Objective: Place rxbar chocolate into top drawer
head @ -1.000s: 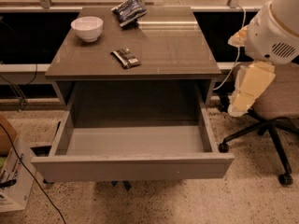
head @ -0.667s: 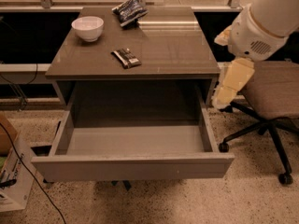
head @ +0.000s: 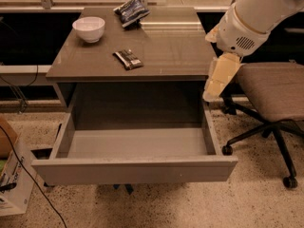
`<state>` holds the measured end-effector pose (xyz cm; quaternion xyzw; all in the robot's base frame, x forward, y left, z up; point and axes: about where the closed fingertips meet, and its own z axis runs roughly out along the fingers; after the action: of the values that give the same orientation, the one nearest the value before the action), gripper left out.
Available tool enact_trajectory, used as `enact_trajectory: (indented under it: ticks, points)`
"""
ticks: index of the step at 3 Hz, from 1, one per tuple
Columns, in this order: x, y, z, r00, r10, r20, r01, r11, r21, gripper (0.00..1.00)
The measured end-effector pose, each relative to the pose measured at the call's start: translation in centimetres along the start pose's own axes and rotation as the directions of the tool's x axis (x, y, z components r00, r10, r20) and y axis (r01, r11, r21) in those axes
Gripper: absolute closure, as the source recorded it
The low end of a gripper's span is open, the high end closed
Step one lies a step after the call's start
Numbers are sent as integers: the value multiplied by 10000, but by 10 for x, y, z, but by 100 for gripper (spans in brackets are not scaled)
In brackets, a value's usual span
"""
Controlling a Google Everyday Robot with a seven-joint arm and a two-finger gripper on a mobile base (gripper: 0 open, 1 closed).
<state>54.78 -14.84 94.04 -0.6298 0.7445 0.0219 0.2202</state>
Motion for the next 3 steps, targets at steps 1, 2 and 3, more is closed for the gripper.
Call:
enact_trajectory:
  ticks: [1, 2, 3]
  points:
    - [-1, -3, 12, 9995, 317, -7, -317, 9995, 66, 0]
    - [-13, -19, 41, 9945, 808, 668, -810, 9967, -7, 0]
    - [-35, -43, 78, 9762, 1372, 1682, -1326, 9904, -380, 0]
